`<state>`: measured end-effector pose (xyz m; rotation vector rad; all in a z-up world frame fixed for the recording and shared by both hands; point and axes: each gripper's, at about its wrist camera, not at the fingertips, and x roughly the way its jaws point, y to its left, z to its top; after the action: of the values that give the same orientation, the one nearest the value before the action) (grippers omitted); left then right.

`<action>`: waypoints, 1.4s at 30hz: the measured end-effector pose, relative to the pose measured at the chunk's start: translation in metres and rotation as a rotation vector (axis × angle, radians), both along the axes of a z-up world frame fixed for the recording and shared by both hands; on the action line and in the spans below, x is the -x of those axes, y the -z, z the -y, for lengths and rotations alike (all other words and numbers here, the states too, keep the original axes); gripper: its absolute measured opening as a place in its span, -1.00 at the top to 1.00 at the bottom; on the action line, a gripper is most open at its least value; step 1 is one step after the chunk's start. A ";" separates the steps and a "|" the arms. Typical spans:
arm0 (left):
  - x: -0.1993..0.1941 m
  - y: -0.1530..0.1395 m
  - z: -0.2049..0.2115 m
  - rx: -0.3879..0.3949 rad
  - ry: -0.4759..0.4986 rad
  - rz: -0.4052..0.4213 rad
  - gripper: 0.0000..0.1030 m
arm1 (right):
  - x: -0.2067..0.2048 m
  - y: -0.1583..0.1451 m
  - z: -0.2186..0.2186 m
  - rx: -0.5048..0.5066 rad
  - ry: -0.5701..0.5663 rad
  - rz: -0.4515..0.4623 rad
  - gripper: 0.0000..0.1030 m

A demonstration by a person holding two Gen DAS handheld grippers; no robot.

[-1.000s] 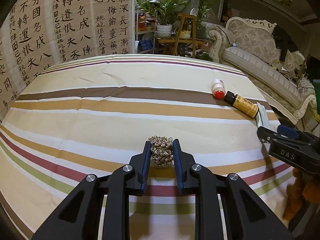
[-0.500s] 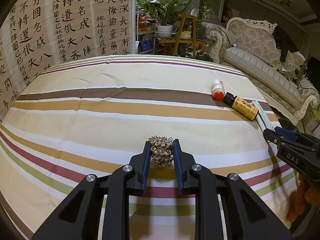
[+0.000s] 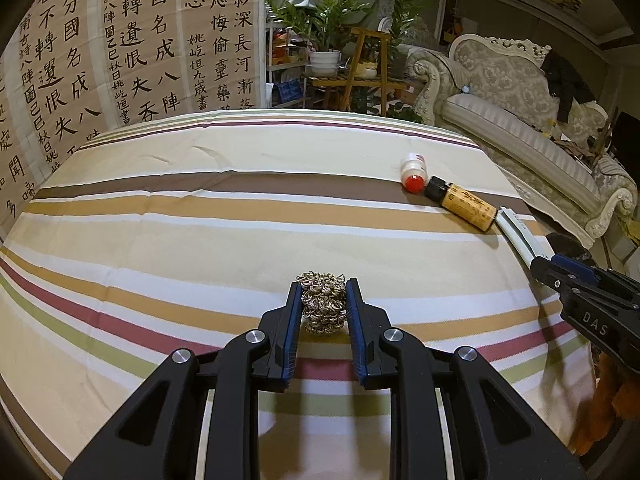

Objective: Collect trash
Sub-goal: 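Move the right tool over the white packet while the left tool holds the gold cluster, then close the right tool on the white packet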

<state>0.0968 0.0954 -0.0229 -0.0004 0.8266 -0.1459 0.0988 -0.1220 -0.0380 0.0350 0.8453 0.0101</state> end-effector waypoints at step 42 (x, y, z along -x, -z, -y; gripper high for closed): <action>0.002 0.003 0.009 -0.010 -0.023 0.015 0.55 | -0.021 0.008 -0.004 0.002 -0.025 -0.036 0.47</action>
<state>0.0947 0.0859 -0.0259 0.0003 0.8117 -0.1199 0.1195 -0.1184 -0.0460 0.0230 0.8814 0.0322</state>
